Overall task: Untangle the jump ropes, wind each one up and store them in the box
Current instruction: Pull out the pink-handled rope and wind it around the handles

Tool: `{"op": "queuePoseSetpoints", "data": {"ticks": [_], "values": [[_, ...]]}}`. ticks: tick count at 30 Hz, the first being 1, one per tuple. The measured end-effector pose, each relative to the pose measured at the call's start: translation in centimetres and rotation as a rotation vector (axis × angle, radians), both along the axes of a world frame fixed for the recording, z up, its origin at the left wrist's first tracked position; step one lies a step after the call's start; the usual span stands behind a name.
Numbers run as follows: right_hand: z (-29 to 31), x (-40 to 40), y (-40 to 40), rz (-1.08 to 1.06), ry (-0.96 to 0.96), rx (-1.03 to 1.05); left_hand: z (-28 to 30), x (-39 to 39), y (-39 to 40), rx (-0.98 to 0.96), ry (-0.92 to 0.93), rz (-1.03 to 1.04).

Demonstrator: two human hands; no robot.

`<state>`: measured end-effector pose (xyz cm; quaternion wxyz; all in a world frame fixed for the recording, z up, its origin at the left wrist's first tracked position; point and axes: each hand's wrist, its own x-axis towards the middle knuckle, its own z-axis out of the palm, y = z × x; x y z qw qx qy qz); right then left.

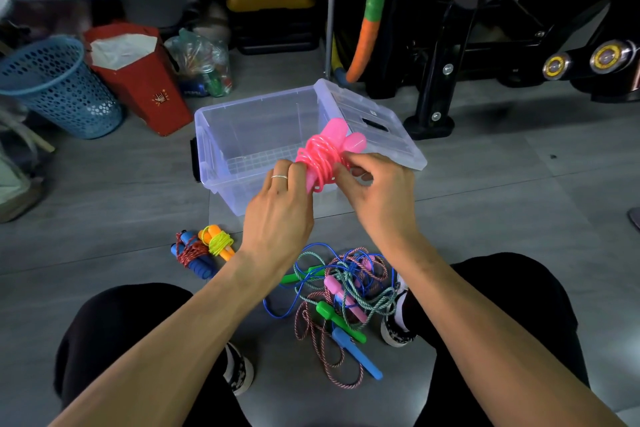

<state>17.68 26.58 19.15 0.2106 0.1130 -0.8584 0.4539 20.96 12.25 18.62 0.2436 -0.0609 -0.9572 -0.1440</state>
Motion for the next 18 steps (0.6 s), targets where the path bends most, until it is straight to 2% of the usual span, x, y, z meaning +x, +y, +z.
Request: {"op": "queuePoseSetpoints", "data": {"ticks": [3, 5, 7, 9, 14, 15, 16, 18], "values": [[0.5, -0.2, 0.3, 0.027, 0.032, -0.004, -0.1, 0.0, -0.5, -0.043, 0.037, -0.011], [0.5, -0.3, 0.4, 0.009, 0.066, 0.072, -0.3, 0.1, -0.5, -0.059, 0.069, -0.036], [0.5, -0.1, 0.1, -0.047, 0.086, 0.178, -0.4, 0.4, -0.3, 0.010, 0.056, -0.079], [0.5, 0.0, -0.5, -0.089, 0.113, 0.232, -0.4, 0.7, 0.3, 0.228, -0.023, -0.114], [0.6, 0.0, -1.1, -0.082, 0.219, 0.232, 1.3, 0.4, 0.9, 1.093, -0.286, -0.026], [0.5, 0.1, -1.4, -0.054, 0.224, 0.230, 1.8, 0.1, 0.8, 1.199, -0.298, -0.010], [0.3, 0.4, -1.8, -0.033, 0.215, 0.222, 2.2, -0.2, 0.6, 1.233, -0.298, -0.005], [0.1, 0.6, -2.5, -0.030, 0.181, 0.169, 2.4, -0.6, 0.2, 1.158, -0.279, -0.036]]}}
